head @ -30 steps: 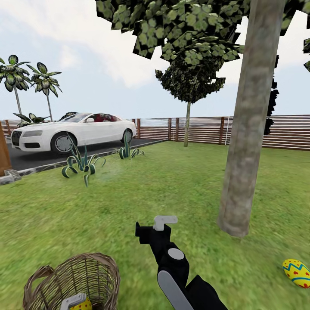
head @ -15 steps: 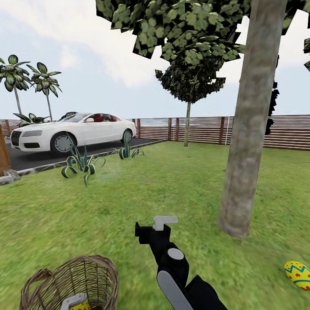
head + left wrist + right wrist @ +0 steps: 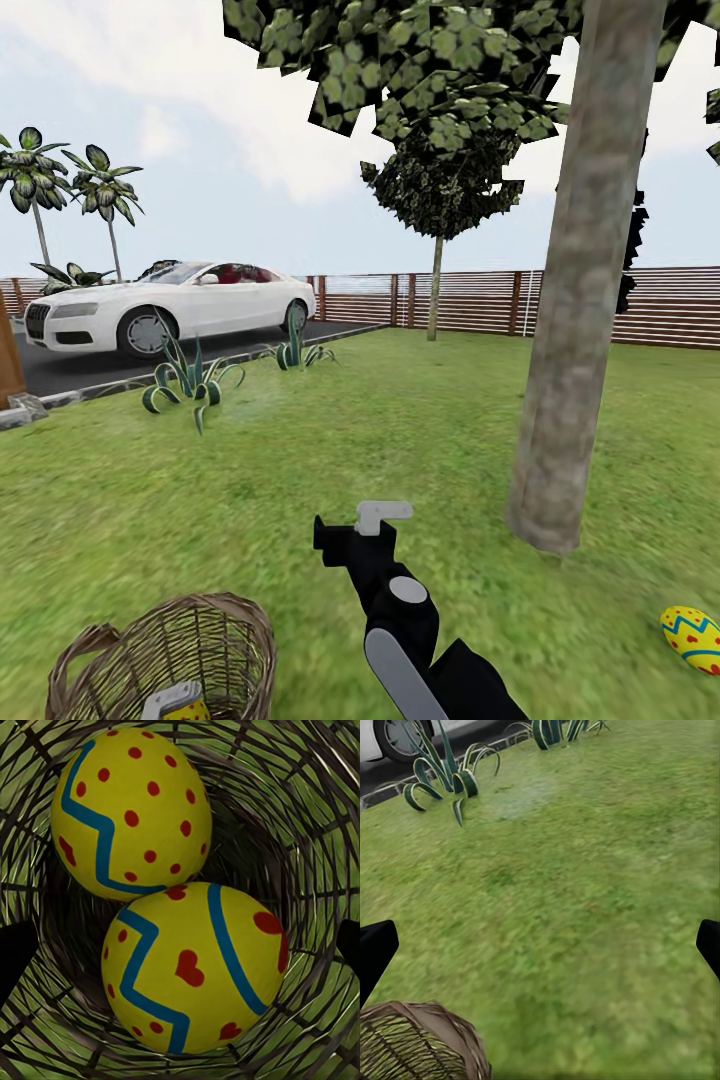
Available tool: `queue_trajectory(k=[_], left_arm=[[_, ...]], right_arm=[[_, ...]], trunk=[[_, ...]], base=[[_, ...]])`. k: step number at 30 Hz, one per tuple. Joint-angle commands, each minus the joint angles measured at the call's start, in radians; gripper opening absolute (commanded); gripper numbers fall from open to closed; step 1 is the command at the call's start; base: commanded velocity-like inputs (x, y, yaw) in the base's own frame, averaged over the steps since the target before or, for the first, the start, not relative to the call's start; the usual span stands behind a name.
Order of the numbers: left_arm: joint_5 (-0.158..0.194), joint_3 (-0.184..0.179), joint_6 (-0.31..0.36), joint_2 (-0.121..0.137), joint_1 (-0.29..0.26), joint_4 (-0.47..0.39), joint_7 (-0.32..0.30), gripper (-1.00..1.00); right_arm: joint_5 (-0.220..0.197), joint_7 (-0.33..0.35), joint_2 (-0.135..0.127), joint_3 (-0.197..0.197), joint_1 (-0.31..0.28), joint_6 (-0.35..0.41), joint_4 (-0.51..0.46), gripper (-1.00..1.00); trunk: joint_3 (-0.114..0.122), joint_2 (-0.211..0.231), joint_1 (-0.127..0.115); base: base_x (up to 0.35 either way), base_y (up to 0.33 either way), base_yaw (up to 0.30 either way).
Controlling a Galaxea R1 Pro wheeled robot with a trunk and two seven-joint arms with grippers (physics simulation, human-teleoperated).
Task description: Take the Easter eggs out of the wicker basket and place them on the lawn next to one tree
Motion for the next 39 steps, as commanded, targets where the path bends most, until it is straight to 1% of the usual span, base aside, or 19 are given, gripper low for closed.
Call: queue_trajectory(k=[1, 25, 31, 39], left_arm=[[0.009, -0.008, 0.004, 0.001, 0.0, -0.002, 0.0, 1.0], [0.009, -0.009, 0.004, 0.001, 0.0, -0.003, -0.001, 1.0], [0.009, -0.01, 0.004, 0.001, 0.0, -0.003, -0.002, 1.0], [0.008, -0.01, 0.003, 0.001, 0.0, -0.003, -0.001, 1.0]], right_arm=[[-0.007, -0.008, 0.0, 0.001, -0.001, 0.003, -0.001, 1.0], [-0.007, -0.007, 0.003, 0.0, -0.001, 0.003, -0.001, 1.0], [-0.007, -0.007, 0.003, 0.001, -0.001, 0.003, -0.001, 1.0], [-0.007, -0.007, 0.002, 0.001, -0.001, 0.003, -0.001, 1.0]], trunk=[[-0.001, -0.001, 0.0], [-0.036, -0.001, 0.0], [-0.038, -0.001, 0.0], [-0.039, -0.001, 0.0]], base=[[0.0, 0.0, 0.0], [0.003, 0.0, 0.0], [0.016, 0.0, 0.0], [0.105, 0.011, 0.0]])
